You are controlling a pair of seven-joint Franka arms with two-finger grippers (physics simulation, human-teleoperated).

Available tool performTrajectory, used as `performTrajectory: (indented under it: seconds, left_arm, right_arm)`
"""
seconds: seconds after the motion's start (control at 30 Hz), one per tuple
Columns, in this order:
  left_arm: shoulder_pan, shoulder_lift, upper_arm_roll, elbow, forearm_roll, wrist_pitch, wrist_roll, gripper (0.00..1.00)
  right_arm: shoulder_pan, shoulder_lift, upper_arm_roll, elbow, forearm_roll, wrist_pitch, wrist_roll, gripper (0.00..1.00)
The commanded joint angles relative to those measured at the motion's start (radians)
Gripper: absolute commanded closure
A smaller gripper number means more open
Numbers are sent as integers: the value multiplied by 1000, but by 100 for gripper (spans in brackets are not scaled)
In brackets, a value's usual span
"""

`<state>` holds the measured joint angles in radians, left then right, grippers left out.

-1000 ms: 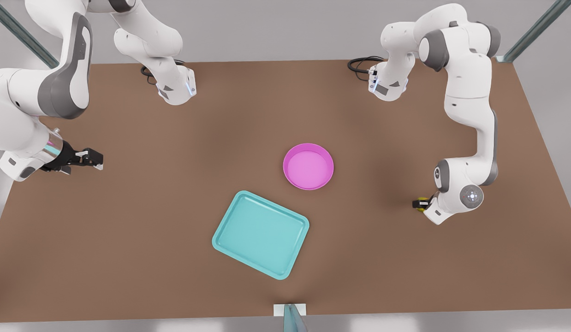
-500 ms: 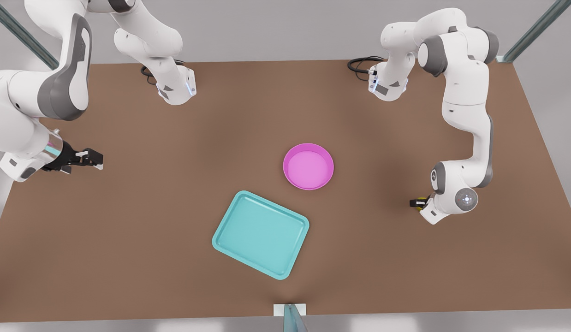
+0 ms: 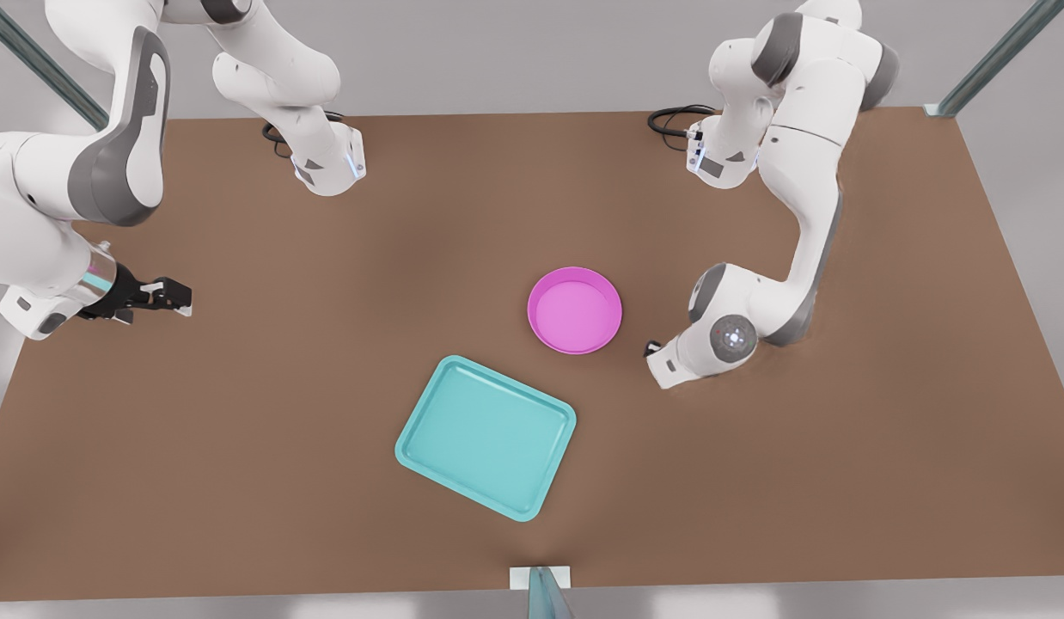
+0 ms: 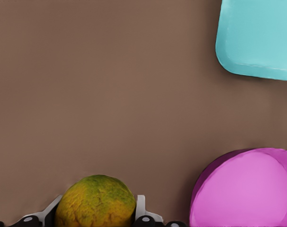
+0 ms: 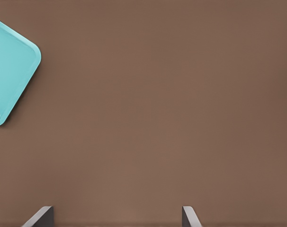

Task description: Place the orange on the plate with the left arm and the plate on the tray with the right arm

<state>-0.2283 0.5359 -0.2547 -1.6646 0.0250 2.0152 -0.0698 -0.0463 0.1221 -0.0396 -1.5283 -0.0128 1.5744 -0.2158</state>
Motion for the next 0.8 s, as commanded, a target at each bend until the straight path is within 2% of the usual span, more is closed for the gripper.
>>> performTrajectory:
  seconds: [0.0, 0.07, 0.2, 0.23, 0.33, 0.37, 0.4, 0.43, 0.47, 0.53, 0.57, 0.6, 0.63, 0.67, 0.73, 0.77]
  left_arm:
    - [-112, -1, -20, 20, -10, -242, -600, 37]
    - [-224, 15, -21, 17, -11, -263, -653, 37]
    - [-256, 47, -57, 5, -13, -251, -699, 34]
    - [-256, 59, -55, 5, -8, -248, -697, 0]
    - [-255, 55, -48, 14, -4, -265, -680, 0]
    - [-241, 41, -14, 77, -7, -315, -661, 0]
    - [-221, 15, 21, 194, -32, -486, -613, 0]
    - [-177, -2, 123, 463, -57, -803, -474, 0]
    - [-123, -5, 192, 574, -57, -921, -337, 0]
    - [-36, -50, 330, 646, -56, -931, -145, 0]
    - [-28, -63, 373, 652, -56, -931, -71, 0]
    - [41, -123, 348, 608, -56, -897, -58, 0]
    - [84, -319, 267, 300, -37, -663, -59, 0]
    - [109, -433, 212, 140, 29, -514, -39, 0]
    - [107, -357, 213, 266, 27, -619, -24, 0]
    - [107, -347, 216, 270, 26, -618, -24, 0]
  right_arm:
    - [0, -1, 0, -1, 2, -1, -2, 0]
    - [2, -1, 0, -3, 2, -1, -2, 0]
    - [2, -1, 0, -7, 2, -1, 0, 0]
    - [2, -2, 0, -7, 2, -1, -2, 0]
    - [2, -2, 0, -15, 2, -1, 0, 0]
    - [0, -2, 0, -15, 2, -1, 0, 0]
    - [2, -2, 0, -15, 2, -1, -2, 0]
    - [19, 56, 6, -6, 8, -31, -16, 0]
    - [19, 112, 18, -1, 60, -56, -11, 0]
    - [22, 307, 27, 31, 269, -111, -17, 0]
    - [68, 367, 37, 19, 329, -57, -7, 0]
    - [117, 357, 40, -78, 375, 97, -5, 0]
    - [118, 329, 69, -222, 500, 268, -17, 0]
    - [125, 288, 115, -271, 519, 328, -16, 0]
    - [236, 238, 124, -434, 576, 529, -10, 0]
    - [319, 237, 122, -475, 622, 614, -5, 0]
